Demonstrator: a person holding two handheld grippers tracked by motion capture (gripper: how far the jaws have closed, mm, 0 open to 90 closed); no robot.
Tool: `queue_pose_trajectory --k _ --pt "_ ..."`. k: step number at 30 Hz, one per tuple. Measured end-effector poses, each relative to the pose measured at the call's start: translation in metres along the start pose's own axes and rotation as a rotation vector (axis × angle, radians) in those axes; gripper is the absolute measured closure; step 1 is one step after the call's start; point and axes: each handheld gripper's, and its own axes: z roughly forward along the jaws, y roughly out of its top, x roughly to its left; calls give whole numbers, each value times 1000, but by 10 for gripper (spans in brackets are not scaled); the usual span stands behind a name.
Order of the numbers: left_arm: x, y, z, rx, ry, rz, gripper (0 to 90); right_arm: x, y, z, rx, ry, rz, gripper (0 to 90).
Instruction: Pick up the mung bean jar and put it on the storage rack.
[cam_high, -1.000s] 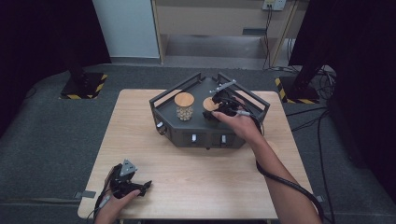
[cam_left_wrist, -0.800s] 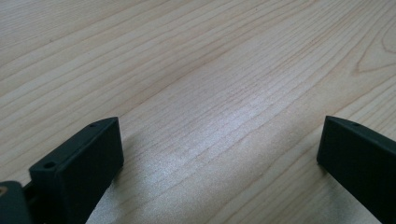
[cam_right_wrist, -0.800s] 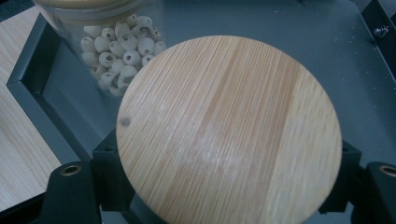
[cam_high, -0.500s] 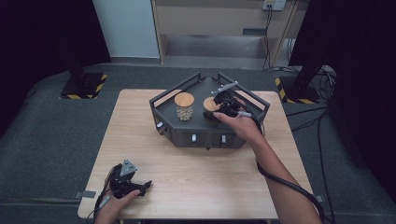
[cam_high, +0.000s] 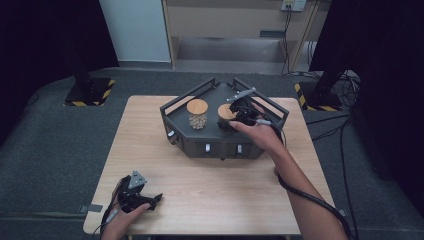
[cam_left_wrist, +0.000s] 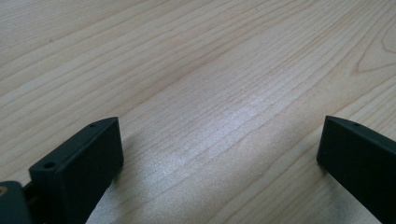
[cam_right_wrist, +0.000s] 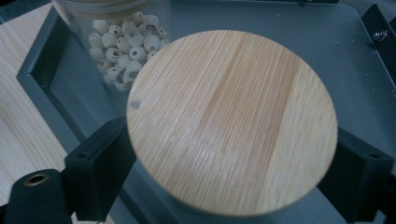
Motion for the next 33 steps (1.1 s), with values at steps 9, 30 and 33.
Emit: queue_pose_trajectory --k 9,30,33 --pt "0 0 0 0 0 0 0 0 -8 -22 -5 -2 -5 78" --pt "0 0 0 0 -1 1 0 5 -36 -62 -42 -26 -15 42" --pt "0 0 0 0 -1 1 0 5 -41 -67 -48 -31 -10 40"
